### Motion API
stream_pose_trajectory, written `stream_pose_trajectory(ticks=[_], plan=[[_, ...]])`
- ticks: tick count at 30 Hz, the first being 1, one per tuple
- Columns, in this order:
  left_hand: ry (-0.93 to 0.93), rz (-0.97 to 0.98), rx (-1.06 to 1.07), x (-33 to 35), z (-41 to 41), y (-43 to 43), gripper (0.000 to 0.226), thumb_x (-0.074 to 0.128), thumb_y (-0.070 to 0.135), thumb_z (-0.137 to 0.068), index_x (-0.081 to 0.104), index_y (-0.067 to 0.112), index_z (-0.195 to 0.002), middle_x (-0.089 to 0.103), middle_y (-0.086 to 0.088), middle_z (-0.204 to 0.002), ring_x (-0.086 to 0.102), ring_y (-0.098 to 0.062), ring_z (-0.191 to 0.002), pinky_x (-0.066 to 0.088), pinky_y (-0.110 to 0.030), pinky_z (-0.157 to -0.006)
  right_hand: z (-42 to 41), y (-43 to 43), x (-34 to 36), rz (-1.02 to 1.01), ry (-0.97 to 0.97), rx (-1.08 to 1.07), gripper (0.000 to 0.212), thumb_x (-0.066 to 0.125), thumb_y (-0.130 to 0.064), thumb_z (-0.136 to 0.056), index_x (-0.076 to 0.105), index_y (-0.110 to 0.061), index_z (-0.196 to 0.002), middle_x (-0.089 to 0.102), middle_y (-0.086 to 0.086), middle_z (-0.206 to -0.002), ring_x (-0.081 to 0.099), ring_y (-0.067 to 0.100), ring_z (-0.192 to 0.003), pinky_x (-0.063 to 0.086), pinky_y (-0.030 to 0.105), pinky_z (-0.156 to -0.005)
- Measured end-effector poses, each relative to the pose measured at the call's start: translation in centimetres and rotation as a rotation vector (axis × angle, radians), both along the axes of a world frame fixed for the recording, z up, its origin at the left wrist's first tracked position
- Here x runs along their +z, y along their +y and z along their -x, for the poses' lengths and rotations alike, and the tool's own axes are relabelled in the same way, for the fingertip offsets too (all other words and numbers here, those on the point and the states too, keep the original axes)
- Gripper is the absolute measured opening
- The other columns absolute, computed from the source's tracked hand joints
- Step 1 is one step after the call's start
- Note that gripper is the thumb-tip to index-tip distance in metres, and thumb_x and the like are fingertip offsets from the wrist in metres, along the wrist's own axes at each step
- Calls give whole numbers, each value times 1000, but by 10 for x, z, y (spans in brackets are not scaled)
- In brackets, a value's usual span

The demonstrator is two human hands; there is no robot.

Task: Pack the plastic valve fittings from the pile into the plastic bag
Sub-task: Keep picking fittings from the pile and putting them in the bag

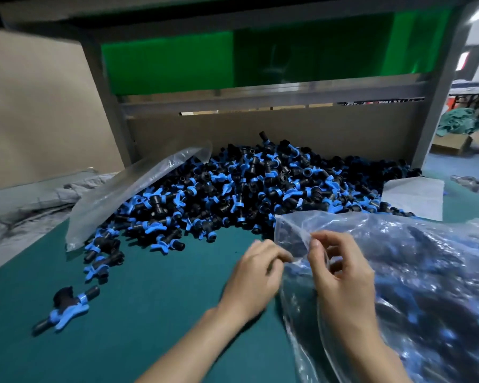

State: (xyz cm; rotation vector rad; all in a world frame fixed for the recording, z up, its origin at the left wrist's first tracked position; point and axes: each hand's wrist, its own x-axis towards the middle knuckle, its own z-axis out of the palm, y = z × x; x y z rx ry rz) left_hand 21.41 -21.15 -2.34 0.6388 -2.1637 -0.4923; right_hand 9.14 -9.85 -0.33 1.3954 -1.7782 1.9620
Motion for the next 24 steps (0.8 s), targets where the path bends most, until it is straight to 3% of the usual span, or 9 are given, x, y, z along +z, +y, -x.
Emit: stream_pose_trajectory(ticks=[4,6,9,12,15,19,22,24], plan=[[-177,-109,468,-10,-36,-42,22,44,28,-100,59,21,-115,65,8,-108,53,-16,-110,43,-35,-93,5,-4,-22,-223,1,-78,7,60,-32,-91,58,-37,-94,62,-20,-89,59,1,-82,43,19,-61],[-310,-195,718,-12,-41,-59,38,45,46,-100,52,16,-122,63,0,-116,51,-22,-116,37,-37,-97,6,-5,-26,-287,28,-121,11,62,-28,-90,56,-37,-92,61,-18,-90,57,-2,-85,42,20,-61],[-398,-239,864,-8,-27,-73,54,45,57,-96,50,9,-120,62,-8,-120,55,-27,-113,37,-39,-96,7,-5,-27,-299,37,-140,12,62,-26,-90,55,-36,-89,59,-17,-89,56,-2,-84,39,20,-60],[-442,-226,919,-6,-25,-86,51,43,54,-98,50,7,-117,63,-11,-117,60,-29,-107,40,-41,-93,8,-4,-27,-293,51,-135,10,60,-28,-90,55,-37,-88,57,-20,-89,55,-5,-83,38,18,-59],[-372,-222,913,-5,-27,-85,39,42,41,-100,52,7,-116,66,-11,-112,62,-31,-102,40,-41,-92,8,-4,-27,-305,52,-137,9,59,-28,-90,55,-36,-89,56,-19,-89,55,-4,-84,39,19,-59],[-38,-377,753,-5,-41,-67,30,37,41,-103,52,16,-107,66,-2,-85,61,-29,-85,42,-43,-90,8,-2,-27,-317,72,-138,9,59,-28,-91,54,-36,-91,54,-17,-89,54,-7,-84,38,18,-58],[235,-526,481,-9,-51,-38,23,39,45,-102,54,27,-100,65,9,-90,61,-8,-81,49,-34,-75,6,-2,-27,-316,133,-142,12,58,-27,-92,56,-35,-101,50,-19,-95,55,-8,-80,40,20,-53],[371,-612,312,-11,-53,-20,21,43,36,-103,60,23,-103,67,11,-86,60,2,-72,47,-25,-71,4,-3,-26,-323,193,-135,22,58,-26,-92,58,-32,-113,49,-16,-102,57,1,-76,46,28,-51]])
